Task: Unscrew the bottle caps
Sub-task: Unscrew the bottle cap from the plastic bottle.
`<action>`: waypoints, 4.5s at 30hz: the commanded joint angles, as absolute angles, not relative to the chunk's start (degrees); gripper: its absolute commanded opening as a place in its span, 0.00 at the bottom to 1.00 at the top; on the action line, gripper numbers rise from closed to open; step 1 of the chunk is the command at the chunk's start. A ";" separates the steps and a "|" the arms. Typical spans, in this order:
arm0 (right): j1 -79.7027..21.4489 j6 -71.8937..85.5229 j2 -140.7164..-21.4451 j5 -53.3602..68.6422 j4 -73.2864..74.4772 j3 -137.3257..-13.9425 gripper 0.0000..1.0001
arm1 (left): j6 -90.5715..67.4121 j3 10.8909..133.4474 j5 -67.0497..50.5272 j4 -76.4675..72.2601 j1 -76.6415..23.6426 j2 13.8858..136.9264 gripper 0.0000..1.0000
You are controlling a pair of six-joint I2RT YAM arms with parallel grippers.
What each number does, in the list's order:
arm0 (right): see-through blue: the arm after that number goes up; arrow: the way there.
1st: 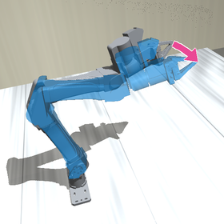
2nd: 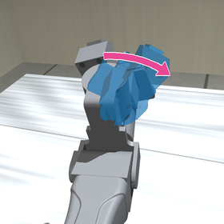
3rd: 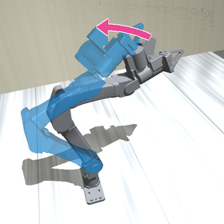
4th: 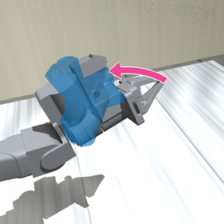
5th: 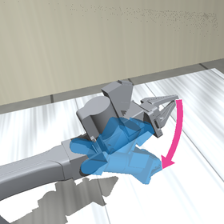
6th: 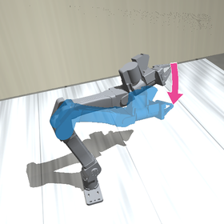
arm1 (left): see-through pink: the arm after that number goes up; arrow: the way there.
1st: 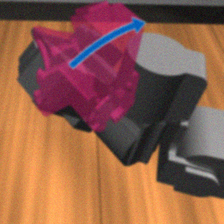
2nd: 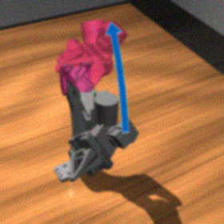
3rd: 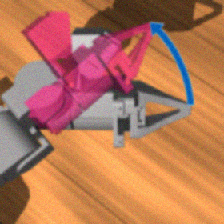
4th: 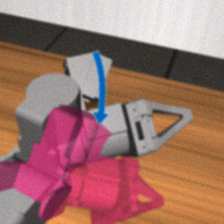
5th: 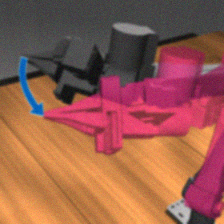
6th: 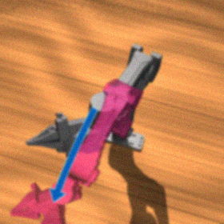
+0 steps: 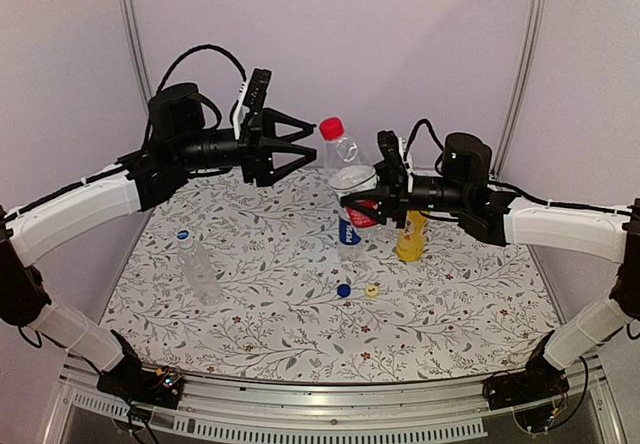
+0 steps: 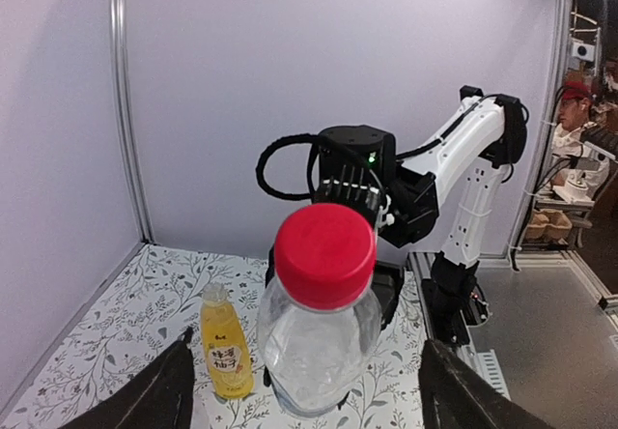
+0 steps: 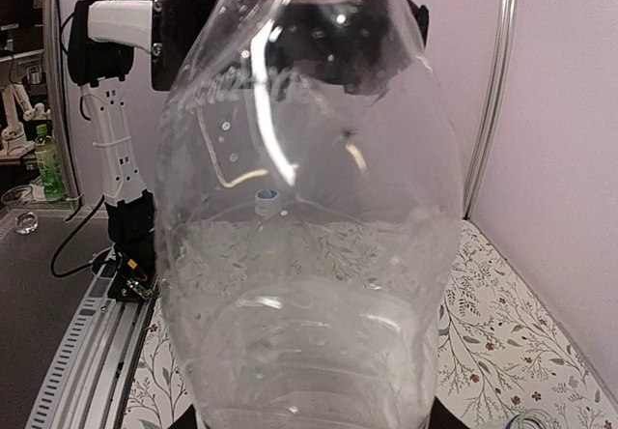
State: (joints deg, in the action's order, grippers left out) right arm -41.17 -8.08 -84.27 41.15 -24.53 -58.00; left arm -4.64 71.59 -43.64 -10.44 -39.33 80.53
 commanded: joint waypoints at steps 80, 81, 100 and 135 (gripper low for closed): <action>-42.63 -11.34 -84.87 44.99 -14.45 -63.78 0.40 | -14.60 81.03 -45.20 -14.14 -41.64 84.53 0.95; -42.63 -11.27 -85.17 45.53 -14.09 -64.10 0.40 | -13.94 81.10 -47.60 -14.11 -41.46 84.63 0.93; -42.45 -10.73 -86.82 49.92 -12.28 -65.89 0.40 | -12.63 82.57 -55.27 -13.38 -40.62 87.98 0.53; -47.46 -9.96 -83.36 2.82 -14.37 -64.98 0.36 | -18.02 85.37 2.86 -3.30 -53.55 86.41 0.10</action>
